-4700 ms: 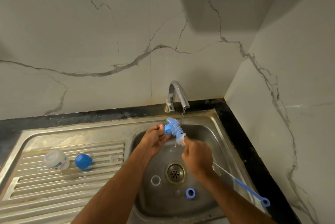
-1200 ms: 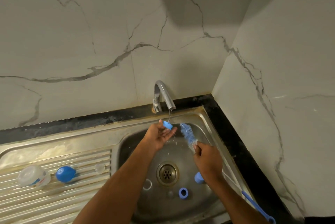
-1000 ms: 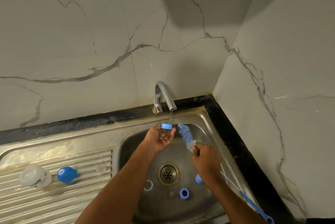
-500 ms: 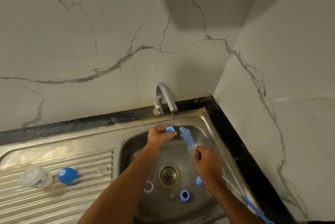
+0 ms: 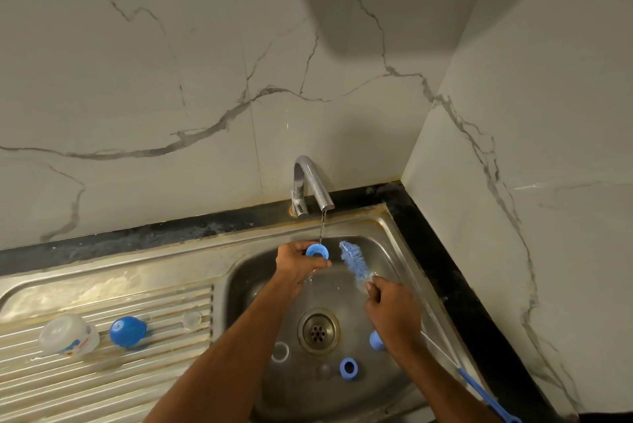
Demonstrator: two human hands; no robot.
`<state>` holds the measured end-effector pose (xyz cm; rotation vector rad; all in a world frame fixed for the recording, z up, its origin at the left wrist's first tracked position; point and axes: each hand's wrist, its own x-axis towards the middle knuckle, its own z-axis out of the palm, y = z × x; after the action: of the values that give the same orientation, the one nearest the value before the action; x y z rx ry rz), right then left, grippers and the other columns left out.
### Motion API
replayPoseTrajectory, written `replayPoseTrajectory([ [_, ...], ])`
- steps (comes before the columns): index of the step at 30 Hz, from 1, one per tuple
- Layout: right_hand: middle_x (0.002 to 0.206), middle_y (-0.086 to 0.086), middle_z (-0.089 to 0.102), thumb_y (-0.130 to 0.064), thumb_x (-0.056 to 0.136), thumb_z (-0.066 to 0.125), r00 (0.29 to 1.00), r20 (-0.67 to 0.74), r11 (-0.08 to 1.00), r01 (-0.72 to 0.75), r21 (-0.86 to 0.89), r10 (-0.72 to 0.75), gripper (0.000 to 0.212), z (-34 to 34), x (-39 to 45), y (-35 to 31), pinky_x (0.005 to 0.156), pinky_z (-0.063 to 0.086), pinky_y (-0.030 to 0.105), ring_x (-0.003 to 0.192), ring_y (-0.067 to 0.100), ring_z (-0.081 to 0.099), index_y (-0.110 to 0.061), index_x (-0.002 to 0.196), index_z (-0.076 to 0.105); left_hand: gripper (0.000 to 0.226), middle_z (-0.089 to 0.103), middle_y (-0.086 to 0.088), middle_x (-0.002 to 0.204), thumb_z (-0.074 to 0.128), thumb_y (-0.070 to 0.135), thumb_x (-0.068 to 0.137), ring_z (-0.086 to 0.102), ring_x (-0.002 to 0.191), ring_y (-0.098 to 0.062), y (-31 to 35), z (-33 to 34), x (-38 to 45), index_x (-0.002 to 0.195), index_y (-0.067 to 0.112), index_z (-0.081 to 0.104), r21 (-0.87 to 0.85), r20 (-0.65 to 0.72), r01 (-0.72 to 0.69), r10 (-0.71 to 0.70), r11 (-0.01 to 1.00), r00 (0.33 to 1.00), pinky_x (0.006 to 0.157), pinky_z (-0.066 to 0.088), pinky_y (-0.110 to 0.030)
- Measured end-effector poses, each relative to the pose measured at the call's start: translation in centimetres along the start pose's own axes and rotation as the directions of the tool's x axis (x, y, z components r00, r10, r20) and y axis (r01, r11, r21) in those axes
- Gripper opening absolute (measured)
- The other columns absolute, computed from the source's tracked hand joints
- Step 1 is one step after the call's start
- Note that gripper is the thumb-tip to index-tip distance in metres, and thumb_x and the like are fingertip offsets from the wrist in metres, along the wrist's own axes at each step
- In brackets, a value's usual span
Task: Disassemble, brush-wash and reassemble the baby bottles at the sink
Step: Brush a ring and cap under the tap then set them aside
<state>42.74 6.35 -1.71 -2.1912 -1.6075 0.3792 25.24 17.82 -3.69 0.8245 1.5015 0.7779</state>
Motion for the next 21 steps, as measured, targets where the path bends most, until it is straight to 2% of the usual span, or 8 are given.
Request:
replayPoseTrajectory([
  [6, 0.057, -0.014, 0.045, -0.026, 0.098, 0.058, 1.0, 0.001, 0.999, 0.015, 0.029, -0.015, 0.027, -0.1, 0.0, 0.3, 0.053, 0.034, 0.014, 0.053, 0.0, 0.049, -0.03, 0.072, 0.051, 0.055, 0.073, -0.007, 0.105, 0.093, 0.002, 0.06, 0.073, 0.093, -0.023, 0.9, 0.7, 0.0, 0.109, 0.014, 0.072, -0.047, -0.005, 0.01, -0.011, 0.999, 1.0, 0.082, 0.063, -0.043],
  [10, 0.056, -0.017, 0.042, -0.026, 0.098, 0.056, 1.0, 0.007, 1.0, 0.015, 0.018, -0.015, 0.026, -0.6, -0.1, 0.3, 0.051, 0.031, 0.013, 0.052, -0.003, 0.047, -0.029, 0.073, 0.05, 0.049, 0.071, 0.002, 0.099, 0.089, -0.001, 0.066, 0.067, 0.085, -0.008, 1.4, 0.3, 0.1, 0.108, 0.017, 0.071, -0.013, -0.031, -0.08, 0.08, 0.997, 0.996, 0.062, 0.056, -0.016],
  [12, 0.056, -0.018, 0.041, -0.025, 0.097, 0.057, 1.0, 0.004, 1.0, 0.015, 0.014, -0.015, 0.025, -0.7, -0.1, 0.3, 0.051, 0.032, 0.012, 0.053, -0.004, 0.047, -0.029, 0.073, 0.05, 0.049, 0.072, 0.0, 0.1, 0.09, 0.0, 0.065, 0.07, 0.086, -0.011, 0.9, -0.3, 0.3, 0.108, 0.017, 0.073, -0.018, -0.044, -0.064, 0.063, 0.998, 0.997, 0.065, 0.06, -0.021],
  [15, 0.055, -0.017, 0.041, -0.025, 0.096, 0.059, 1.0, -0.004, 1.0, 0.014, 0.009, -0.014, 0.027, -0.4, -0.2, 0.4, 0.052, 0.034, 0.013, 0.052, -0.002, 0.048, -0.031, 0.072, 0.049, 0.051, 0.071, -0.011, 0.107, 0.089, -0.002, 0.064, 0.075, 0.091, -0.026, -0.2, -0.4, 0.1, 0.109, 0.012, 0.07, -0.042, -0.007, 0.027, -0.027, 0.999, 1.0, 0.078, 0.064, -0.042],
  [18, 0.054, -0.016, 0.041, -0.023, 0.095, 0.06, 0.999, -0.014, 0.999, 0.029, 0.015, -0.029, 0.03, 0.0, -0.4, 0.6, 0.051, 0.034, 0.014, 0.05, 0.0, 0.047, -0.032, 0.069, 0.047, 0.05, 0.07, -0.018, 0.108, 0.085, -0.005, 0.07, 0.076, 0.086, -0.028, 0.1, 0.6, -0.4, 0.115, 0.005, 0.066, -0.119, 0.078, 0.062, -0.053, 0.991, 0.996, 0.08, 0.063, -0.042],
  [21, 0.054, -0.011, 0.047, -0.025, 0.096, 0.058, 1.0, -0.013, 0.999, 0.021, 0.033, -0.021, 0.03, 0.0, -0.5, 0.8, 0.05, 0.036, 0.014, 0.05, 0.003, 0.05, -0.033, 0.069, 0.048, 0.046, 0.072, -0.013, 0.105, 0.087, 0.0, 0.072, 0.075, 0.089, -0.024, 1.0, 1.6, -0.1, 0.112, 0.011, 0.067, -0.107, 0.039, 0.0, 0.005, 0.994, 0.999, 0.081, 0.063, -0.039],
])
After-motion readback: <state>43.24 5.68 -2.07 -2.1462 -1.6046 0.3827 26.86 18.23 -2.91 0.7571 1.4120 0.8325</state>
